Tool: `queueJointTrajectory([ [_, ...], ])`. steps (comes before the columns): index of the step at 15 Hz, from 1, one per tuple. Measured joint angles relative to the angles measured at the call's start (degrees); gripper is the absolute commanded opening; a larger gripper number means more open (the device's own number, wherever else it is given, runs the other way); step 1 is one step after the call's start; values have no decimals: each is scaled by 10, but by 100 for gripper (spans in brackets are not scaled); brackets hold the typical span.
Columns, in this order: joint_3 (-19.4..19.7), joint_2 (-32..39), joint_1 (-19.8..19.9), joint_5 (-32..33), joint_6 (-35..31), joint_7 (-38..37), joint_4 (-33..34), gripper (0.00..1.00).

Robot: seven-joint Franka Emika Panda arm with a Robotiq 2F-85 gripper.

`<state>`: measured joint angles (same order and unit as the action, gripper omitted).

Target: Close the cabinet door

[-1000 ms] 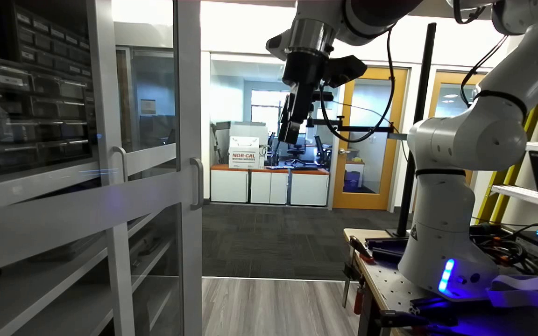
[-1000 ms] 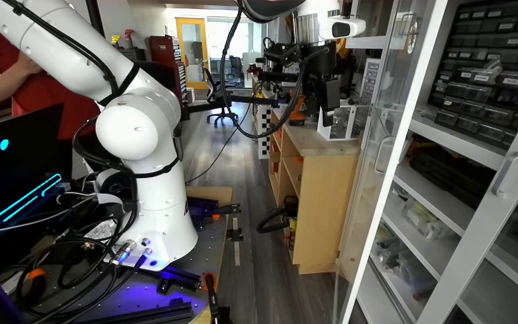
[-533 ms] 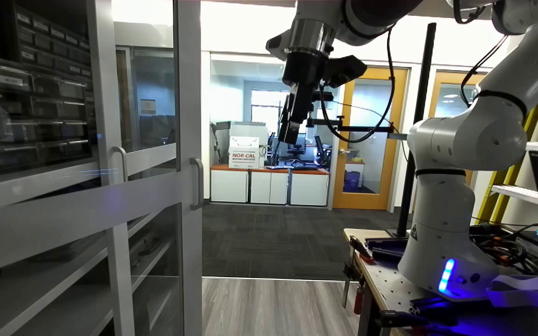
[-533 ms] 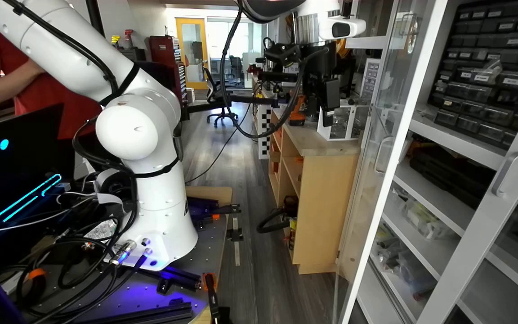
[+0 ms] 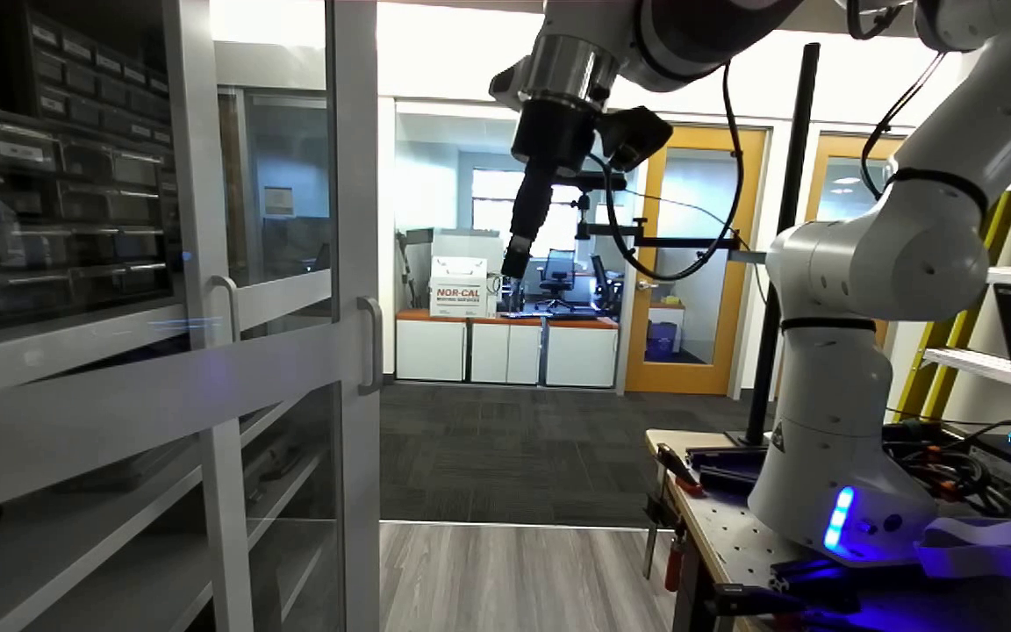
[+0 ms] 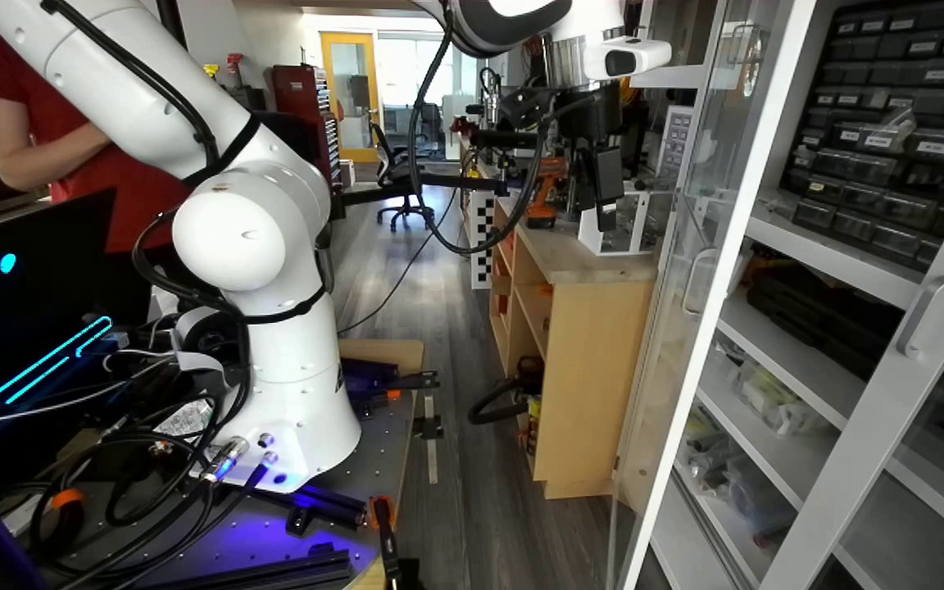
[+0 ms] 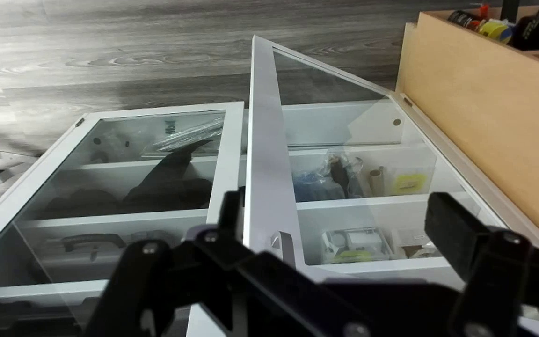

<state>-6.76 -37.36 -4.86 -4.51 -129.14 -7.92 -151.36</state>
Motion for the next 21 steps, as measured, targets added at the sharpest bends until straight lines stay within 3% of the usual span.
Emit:
queueJointTrajectory([
  [6,-51,73,19,15,-76,-97,20,100],
  [11,-79,136,44,62,-127,-174,46,100],
  [17,-84,200,85,145,-181,-242,74,100],
  [21,-80,240,94,167,-202,-270,95,100],
])
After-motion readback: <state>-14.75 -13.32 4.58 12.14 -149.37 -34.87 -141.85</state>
